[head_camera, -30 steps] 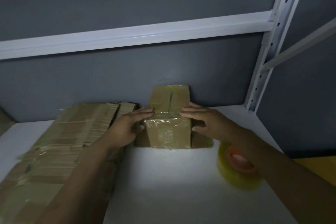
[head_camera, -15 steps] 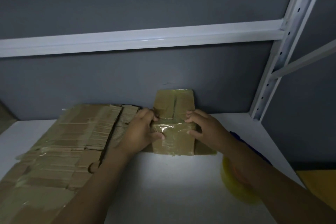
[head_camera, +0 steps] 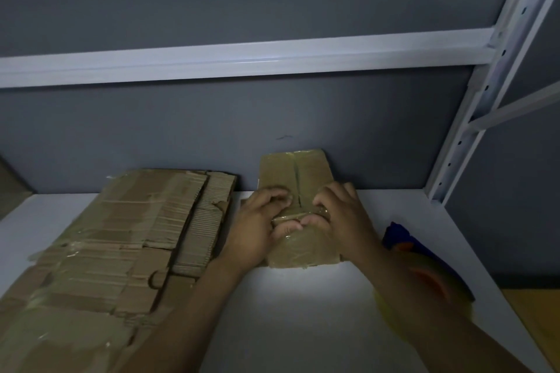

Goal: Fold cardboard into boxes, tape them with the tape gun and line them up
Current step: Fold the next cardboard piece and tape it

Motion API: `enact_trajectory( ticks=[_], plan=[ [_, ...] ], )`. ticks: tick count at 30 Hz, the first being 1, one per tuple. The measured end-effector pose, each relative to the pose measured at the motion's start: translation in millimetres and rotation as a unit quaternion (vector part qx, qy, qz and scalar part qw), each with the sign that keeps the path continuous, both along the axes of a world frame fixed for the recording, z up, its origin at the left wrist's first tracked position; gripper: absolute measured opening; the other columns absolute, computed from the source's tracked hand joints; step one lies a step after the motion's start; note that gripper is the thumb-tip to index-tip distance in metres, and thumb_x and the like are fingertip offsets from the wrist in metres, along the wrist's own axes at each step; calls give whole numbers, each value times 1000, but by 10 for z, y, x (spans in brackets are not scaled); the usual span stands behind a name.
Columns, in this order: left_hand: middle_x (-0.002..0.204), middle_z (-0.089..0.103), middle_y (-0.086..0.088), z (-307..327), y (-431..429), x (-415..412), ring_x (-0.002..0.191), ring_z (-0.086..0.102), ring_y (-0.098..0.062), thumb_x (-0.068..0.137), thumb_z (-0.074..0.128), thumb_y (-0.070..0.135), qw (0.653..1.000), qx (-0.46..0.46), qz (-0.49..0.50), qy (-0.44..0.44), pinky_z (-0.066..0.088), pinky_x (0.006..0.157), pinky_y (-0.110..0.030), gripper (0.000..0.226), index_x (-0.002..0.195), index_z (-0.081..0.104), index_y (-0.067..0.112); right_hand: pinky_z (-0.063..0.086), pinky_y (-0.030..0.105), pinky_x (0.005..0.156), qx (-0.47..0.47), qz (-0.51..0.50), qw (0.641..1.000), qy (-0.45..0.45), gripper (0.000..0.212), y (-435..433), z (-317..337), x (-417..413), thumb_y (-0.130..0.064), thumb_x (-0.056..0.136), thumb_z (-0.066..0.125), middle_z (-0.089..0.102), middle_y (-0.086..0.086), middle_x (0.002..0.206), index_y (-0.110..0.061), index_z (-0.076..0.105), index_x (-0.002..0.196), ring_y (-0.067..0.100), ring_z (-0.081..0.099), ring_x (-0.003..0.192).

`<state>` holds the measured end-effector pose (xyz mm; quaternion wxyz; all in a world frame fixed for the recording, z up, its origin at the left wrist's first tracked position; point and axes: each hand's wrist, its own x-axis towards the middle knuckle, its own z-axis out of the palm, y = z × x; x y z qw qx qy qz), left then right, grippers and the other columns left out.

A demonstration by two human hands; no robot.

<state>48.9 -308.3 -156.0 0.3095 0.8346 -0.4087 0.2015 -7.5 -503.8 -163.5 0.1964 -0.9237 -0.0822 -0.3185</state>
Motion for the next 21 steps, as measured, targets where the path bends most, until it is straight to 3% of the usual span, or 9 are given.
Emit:
enact_trajectory(
  ticks=[2,5,8,11,14,18,21],
  plan=[
    [127,62,2,3,59,62,126,46,-7,86,48,66,999,12,-33,23,37,107,-27,67,119,68,11,50,41,80,19,52,998,37,43,-110,-46,-47,-55,84,49,62,-2,106,-17,66,94,13,46,102],
    [141,49,7,78,199,175,138,32,-2,90,47,62,991,54,-99,71,21,114,-16,65,133,57,15,32,28,108,73,109,981,144,36,-314,41,-100,-36,92,46,50,-19,129,-26,61,124,-3,36,125],
    [149,38,15,184,276,242,144,16,4,92,59,38,964,81,-161,195,10,115,-11,50,138,47,22,20,9,108,89,142,969,180,36,-402,167,-157,-15,98,49,45,-25,134,-33,53,128,-11,30,131],
    [148,31,29,210,331,249,143,9,8,91,63,13,942,65,-176,278,8,112,-7,50,134,46,33,20,5,106,113,137,969,172,35,-384,190,-207,-12,96,55,48,-24,132,-27,58,127,-14,32,130],
    [145,39,20,145,322,184,143,16,5,90,64,15,958,30,-150,242,12,111,-6,48,134,49,27,24,5,105,142,123,971,145,35,-313,138,-214,-15,89,65,52,-23,127,-28,61,121,-15,36,126],
    [136,51,16,92,256,21,135,35,1,87,58,45,990,2,-82,119,20,113,-13,51,131,53,21,22,5,106,136,138,966,169,33,-373,199,-180,-11,92,59,52,-20,128,-23,62,123,-11,36,128],
    [135,50,17,135,243,-194,130,36,2,87,44,67,996,43,-67,46,17,111,-8,64,132,53,22,20,4,106,135,159,962,177,34,-496,266,-185,-7,93,58,52,-16,130,-26,60,121,-10,35,128]
  ],
)
